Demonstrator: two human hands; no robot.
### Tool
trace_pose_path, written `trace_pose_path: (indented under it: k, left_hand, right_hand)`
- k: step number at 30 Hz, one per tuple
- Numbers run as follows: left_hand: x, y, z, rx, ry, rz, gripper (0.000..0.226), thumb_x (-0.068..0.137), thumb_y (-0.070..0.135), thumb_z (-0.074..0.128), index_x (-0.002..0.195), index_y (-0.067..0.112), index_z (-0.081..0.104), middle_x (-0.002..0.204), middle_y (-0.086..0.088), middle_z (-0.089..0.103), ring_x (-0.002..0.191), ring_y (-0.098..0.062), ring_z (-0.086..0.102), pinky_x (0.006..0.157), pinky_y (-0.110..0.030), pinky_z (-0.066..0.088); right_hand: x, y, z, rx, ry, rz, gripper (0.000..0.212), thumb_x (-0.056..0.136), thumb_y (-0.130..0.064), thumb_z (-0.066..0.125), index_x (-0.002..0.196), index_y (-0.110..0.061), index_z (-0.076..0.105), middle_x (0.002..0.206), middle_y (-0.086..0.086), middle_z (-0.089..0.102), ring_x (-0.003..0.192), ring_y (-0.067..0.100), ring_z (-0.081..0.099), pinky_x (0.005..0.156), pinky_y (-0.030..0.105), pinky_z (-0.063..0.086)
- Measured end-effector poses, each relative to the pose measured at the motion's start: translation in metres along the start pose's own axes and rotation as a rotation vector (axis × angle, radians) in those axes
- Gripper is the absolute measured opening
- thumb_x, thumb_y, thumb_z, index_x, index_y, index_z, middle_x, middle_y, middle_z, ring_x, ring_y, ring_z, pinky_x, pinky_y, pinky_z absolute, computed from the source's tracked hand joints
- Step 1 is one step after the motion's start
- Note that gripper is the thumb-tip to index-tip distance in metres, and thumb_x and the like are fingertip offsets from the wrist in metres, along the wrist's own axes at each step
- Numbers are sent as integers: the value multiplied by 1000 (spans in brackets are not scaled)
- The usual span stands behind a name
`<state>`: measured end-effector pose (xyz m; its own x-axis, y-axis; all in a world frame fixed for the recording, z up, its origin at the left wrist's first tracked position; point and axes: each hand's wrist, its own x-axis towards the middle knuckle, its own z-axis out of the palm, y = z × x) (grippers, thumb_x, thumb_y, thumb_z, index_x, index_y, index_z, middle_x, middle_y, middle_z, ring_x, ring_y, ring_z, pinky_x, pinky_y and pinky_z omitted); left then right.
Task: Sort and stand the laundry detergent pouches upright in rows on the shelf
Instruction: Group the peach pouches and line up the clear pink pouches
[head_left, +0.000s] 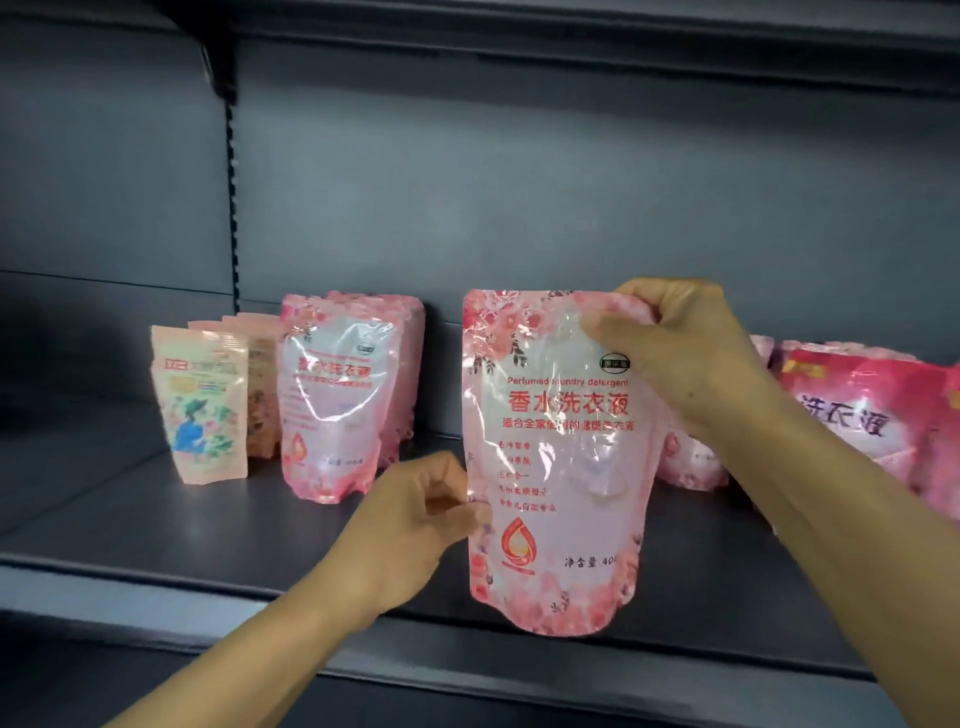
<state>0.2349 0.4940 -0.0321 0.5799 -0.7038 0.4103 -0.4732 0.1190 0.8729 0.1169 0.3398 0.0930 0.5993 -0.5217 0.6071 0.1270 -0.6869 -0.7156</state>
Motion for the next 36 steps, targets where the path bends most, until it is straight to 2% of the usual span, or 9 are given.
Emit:
trace_pose_path:
  k: [5, 11, 17, 20, 22, 25, 26, 31, 36]
  left_hand:
    - [-6, -26, -93, -15, 3, -103, 27, 75, 12, 71, 55, 22, 54, 59, 0, 60, 63, -17, 55, 63, -28, 43]
    - [0, -60, -157, 21, 100, -185, 17, 90, 3, 57, 75, 8, 52, 72, -2, 66, 65, -8, 60, 61, -22, 45]
    - [11, -79, -180, -3, 163, -233, 17, 94, 7, 52, 78, 9, 51, 83, -5, 68, 74, -15, 60, 65, -24, 47]
    - [12, -87, -187, -20, 179, -259, 14, 95, 8, 51, 81, 6, 51, 87, -6, 70, 79, -18, 64, 67, -25, 49]
    - [13, -92, -191, -51, 182, -268, 13, 95, 8, 52, 82, 5, 53, 90, -8, 71, 84, -23, 66, 74, -32, 53]
    - [11, -98, -193, -57, 187, -261, 9, 95, 12, 52, 87, 7, 55, 91, -6, 73, 87, -23, 68, 82, -36, 53]
    - [8, -99, -191, -79, 179, -253, 7, 94, 15, 55, 92, 9, 55, 91, -5, 73, 85, -20, 69, 82, -35, 55]
    - [-7, -108, -177, -70, 105, -230, 79, 55, 47, 83, 120, 32, 40, 98, 5, 71, 88, -7, 69, 81, -26, 54]
    - [-9, -112, -161, 286, 120, -205, 106, 46, 38, 84, 127, 50, 16, 109, 22, 62, 98, -7, 63, 87, -36, 52]
  right_hand:
    - [7, -10, 83, 69, -20, -4, 31, 82, -13, 69, 75, 13, 54, 65, 12, 49, 60, 18, 43, 58, 32, 41]
    - [19, -25, 161, 35, -14, -20, 30, 82, -13, 70, 56, -17, 56, 48, -12, 47, 45, 4, 37, 42, 15, 32]
    - [37, -25, 202, 11, -1, -33, 25, 82, -11, 70, 59, -18, 61, 48, -20, 57, 49, 0, 51, 49, 15, 42]
    - [43, -23, 216, 3, -17, -42, 20, 82, -8, 69, 65, -2, 62, 45, -28, 55, 46, -3, 47, 48, 15, 41]
    - [44, -23, 223, -10, -15, -58, 21, 82, -10, 69, 68, 4, 62, 49, -19, 56, 51, 5, 45, 51, 19, 39]
    - [44, -22, 229, 2, 10, -73, 16, 80, -14, 72, 70, -3, 66, 69, 17, 63, 61, 18, 50, 58, 32, 48]
    - [43, -22, 229, 23, 41, -68, 11, 79, -15, 73, 72, -8, 68, 76, 16, 66, 65, 17, 55, 63, 37, 53]
    - [13, -8, 232, 168, 99, 30, 36, 77, -27, 73, 109, -25, 58, 106, -9, 65, 98, 9, 64, 81, 34, 56]
    - [-33, 33, 242, 102, 86, 68, 21, 89, -34, 57, 88, -14, 56, 80, -7, 67, 72, 1, 63, 67, 24, 53]
